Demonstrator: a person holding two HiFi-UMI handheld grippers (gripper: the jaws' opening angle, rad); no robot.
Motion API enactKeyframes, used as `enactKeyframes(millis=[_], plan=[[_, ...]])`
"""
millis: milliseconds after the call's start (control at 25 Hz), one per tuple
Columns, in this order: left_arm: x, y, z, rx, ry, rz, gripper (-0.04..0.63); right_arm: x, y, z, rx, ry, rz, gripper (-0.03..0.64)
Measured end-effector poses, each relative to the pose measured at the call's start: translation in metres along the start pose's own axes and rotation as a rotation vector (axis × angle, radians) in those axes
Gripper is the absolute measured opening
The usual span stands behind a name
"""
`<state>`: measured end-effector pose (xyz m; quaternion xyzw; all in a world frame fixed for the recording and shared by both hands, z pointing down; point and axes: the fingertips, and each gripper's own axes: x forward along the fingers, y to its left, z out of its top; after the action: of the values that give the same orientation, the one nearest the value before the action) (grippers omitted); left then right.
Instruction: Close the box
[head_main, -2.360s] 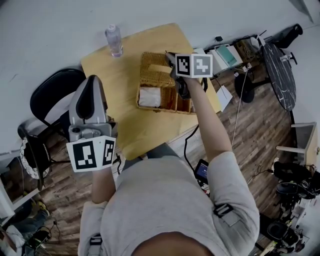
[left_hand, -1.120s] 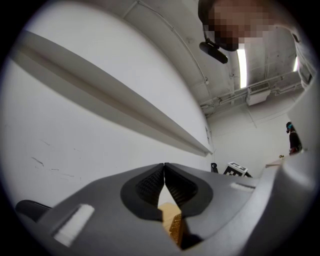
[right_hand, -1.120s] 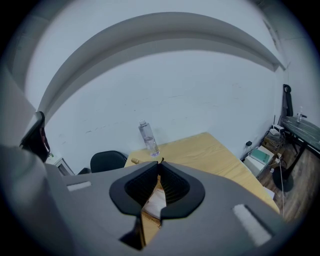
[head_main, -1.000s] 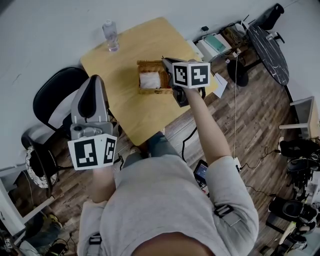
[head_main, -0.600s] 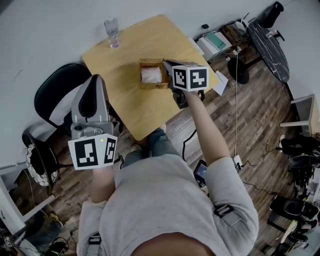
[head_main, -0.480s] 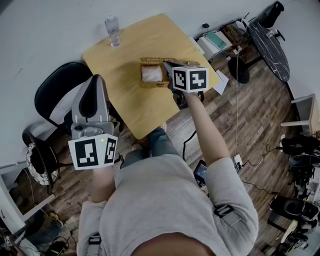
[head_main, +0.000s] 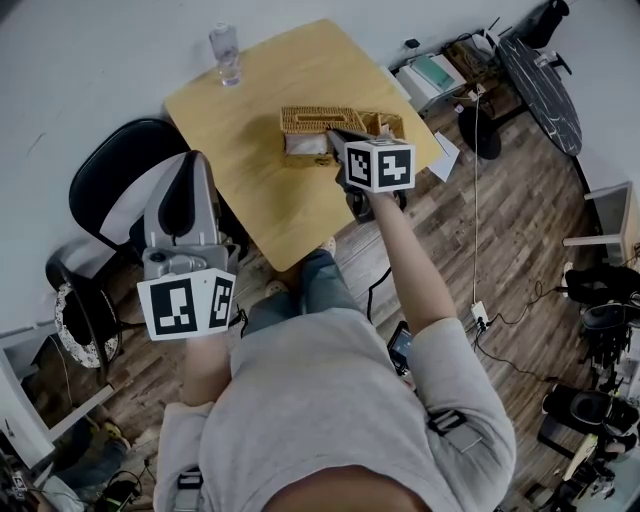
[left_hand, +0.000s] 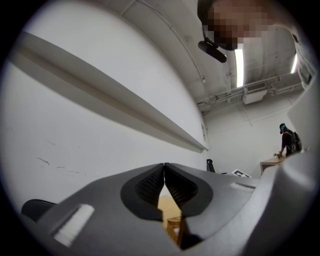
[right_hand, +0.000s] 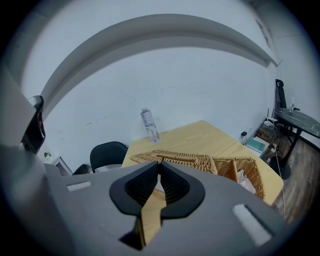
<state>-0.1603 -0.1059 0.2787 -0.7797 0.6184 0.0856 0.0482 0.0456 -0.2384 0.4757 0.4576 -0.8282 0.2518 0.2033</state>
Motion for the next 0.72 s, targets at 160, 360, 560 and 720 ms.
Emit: enactKeyframes(millis=[160, 360, 560, 720], plan=[[0.0, 0.002, -0.002, -0.003, 0.006, -0.001, 0.058, 0.003, 0.001, -0.009, 0.005, 0.007, 0.0, 0.021], [-0.001, 0.001, -0.004, -0.002, 0.013, -0.001, 0.06, 0.004, -0.002, -0.022, 0.011, 0.017, -0.012, 0.021], [0.0, 0.005, -0.008, -0.004, 0.021, 0.0, 0.06, 0.012, -0.001, -0.035, 0.016, 0.03, -0.01, 0.021], [0.001, 0.007, -0.009, -0.005, 0.028, 0.001, 0.058, 0.015, -0.002, -0.044, 0.008, 0.056, -0.027, 0.021]])
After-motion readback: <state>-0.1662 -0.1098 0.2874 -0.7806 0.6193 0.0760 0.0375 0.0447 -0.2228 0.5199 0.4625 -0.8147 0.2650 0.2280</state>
